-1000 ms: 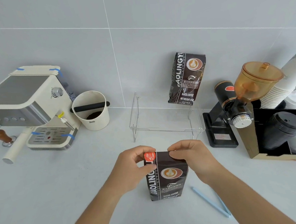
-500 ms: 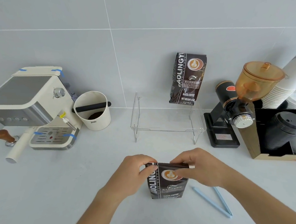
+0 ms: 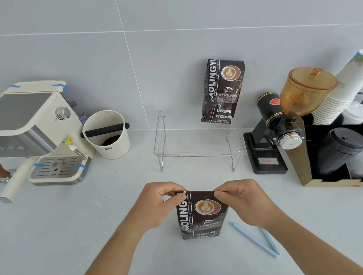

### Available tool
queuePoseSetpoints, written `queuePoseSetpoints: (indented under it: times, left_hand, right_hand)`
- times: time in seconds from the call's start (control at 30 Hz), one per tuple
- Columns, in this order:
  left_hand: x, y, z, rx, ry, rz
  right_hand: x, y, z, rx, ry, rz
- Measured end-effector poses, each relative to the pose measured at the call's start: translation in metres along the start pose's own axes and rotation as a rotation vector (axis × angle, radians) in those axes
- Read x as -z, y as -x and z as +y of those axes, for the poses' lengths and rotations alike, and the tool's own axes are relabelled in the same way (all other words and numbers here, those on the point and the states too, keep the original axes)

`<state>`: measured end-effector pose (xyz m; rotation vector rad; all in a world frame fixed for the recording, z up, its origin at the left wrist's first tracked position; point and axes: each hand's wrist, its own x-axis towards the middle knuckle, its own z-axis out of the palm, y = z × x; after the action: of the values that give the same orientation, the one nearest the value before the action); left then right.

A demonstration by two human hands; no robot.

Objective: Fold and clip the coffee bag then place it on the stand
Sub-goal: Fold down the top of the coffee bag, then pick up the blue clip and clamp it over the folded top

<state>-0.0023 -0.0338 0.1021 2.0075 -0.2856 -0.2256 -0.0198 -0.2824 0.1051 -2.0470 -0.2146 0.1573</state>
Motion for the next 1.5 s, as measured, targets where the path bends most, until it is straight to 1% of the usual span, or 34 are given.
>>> queuePoseSetpoints:
  times: [0.03,0.1,0.17,0.23,0.3,0.57,0.63,0.7,0.8,0.93,1.0,1.07,1.13,1.37,1.5]
  left_hand:
    - [-0.001,0.000,-0.002,0.009,0.025,0.012]
    - [-0.003,0.000,-0.005,0.040,0.106,0.050]
    - [-0.006,0.000,-0.008,0.067,0.207,0.085]
    - [-0.009,-0.001,-0.010,0.086,0.286,0.091]
    - [-0.011,-0.002,-0.010,0.109,0.337,0.093]
    - [-0.013,-0.005,-0.016,0.179,0.353,0.131]
    - [-0.013,-0.005,-0.017,0.186,0.357,0.138]
    - [-0.013,-0.005,-0.018,0.191,0.358,0.148]
    - [-0.016,-0.006,-0.017,0.196,0.357,0.159]
    - [-0.018,-0.007,-0.015,0.197,0.371,0.179]
    - [-0.018,-0.008,-0.014,0.198,0.369,0.180]
    - [-0.018,-0.009,-0.014,0.196,0.364,0.183]
    - [-0.018,-0.009,-0.014,0.193,0.367,0.181]
    - [-0.016,-0.009,-0.017,0.200,0.366,0.192]
    - [-0.018,-0.009,-0.015,0.202,0.393,0.191]
  right_hand:
    - [-0.003,-0.001,0.000,-0.080,-0.100,0.032]
    - [-0.007,-0.004,0.002,-0.176,-0.247,0.057]
    - [-0.006,-0.006,0.001,-0.221,-0.342,0.018]
    - [-0.002,-0.008,0.001,-0.243,-0.391,-0.029]
    - [0.000,-0.008,0.002,-0.254,-0.425,-0.034]
    - [0.015,0.001,0.014,-0.318,-0.538,0.119]
    - [0.028,0.011,0.027,-0.360,-0.487,0.175]
    - [0.039,0.022,0.049,-0.454,-0.385,0.228]
    - [0.046,0.044,0.089,-0.619,-0.158,0.262]
    - [0.037,0.071,0.130,-0.727,0.271,0.149]
    - [0.032,0.081,0.141,-0.790,0.373,0.092]
    - [0.026,0.088,0.147,-0.845,0.419,0.054]
    - [0.023,0.093,0.150,-0.872,0.431,0.059]
    - [0.015,0.093,0.148,-0.856,0.538,0.010]
    - [0.014,0.095,0.149,-0.848,0.544,0.026]
